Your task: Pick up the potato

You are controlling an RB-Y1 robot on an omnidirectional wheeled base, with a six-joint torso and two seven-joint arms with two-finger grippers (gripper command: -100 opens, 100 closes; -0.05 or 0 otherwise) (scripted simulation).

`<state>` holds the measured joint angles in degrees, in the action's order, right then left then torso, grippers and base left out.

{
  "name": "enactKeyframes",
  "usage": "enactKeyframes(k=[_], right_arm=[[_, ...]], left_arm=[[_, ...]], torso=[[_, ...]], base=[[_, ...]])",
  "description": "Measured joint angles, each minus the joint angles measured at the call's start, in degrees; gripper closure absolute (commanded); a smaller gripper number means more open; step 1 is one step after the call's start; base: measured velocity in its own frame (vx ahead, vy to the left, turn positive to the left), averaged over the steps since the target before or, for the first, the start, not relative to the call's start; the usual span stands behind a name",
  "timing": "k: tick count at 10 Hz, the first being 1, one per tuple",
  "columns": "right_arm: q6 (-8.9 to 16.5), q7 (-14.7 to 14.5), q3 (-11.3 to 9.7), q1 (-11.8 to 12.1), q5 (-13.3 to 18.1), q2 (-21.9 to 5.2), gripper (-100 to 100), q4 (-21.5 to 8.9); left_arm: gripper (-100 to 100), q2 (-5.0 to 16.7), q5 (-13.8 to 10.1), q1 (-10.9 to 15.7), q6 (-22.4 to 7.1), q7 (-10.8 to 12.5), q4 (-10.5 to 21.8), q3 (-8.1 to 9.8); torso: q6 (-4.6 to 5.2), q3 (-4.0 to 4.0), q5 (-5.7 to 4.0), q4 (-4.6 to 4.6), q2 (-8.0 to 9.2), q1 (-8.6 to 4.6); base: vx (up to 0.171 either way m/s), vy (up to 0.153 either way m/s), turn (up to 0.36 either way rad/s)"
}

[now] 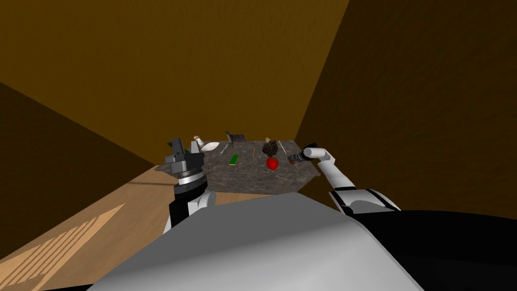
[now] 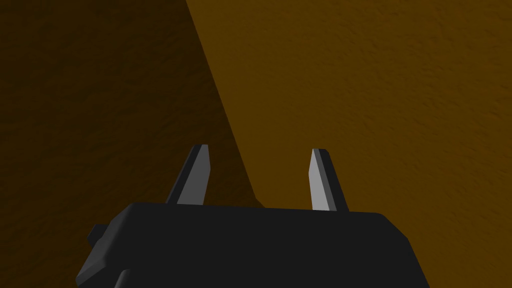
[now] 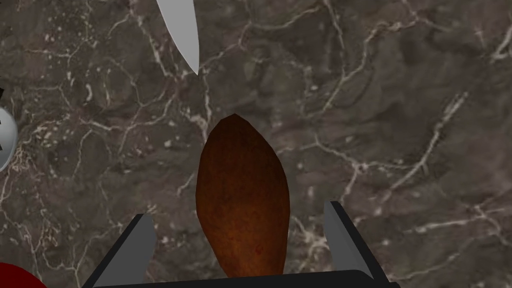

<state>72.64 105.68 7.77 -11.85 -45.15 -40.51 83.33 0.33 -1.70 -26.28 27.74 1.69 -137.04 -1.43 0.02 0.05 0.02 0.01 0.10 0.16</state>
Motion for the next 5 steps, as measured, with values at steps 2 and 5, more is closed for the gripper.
enactKeyframes(k=[2,5], right_arm=[[-0.16,-2.06,1.87,-1.01,0.41,0.06,-100,-2.58],[-0.84,-4.89,3.94,-2.52,1.16,0.42,-100,-7.02]], left_arm=[[0,0.0,0.0,0.0,0.0,0.0,0.0,0.0],[0,0.0,0.0,-0.01,0.0,0.0,0.0,0.0]], torso=[[0.02,0.05,0.0,0.02,0.07,-0.03],[0.04,0.0,-0.01,0.0,-0.01,-0.06]], base=[[-0.04,0.023,0.058],[-0.03,0.024,0.08]])
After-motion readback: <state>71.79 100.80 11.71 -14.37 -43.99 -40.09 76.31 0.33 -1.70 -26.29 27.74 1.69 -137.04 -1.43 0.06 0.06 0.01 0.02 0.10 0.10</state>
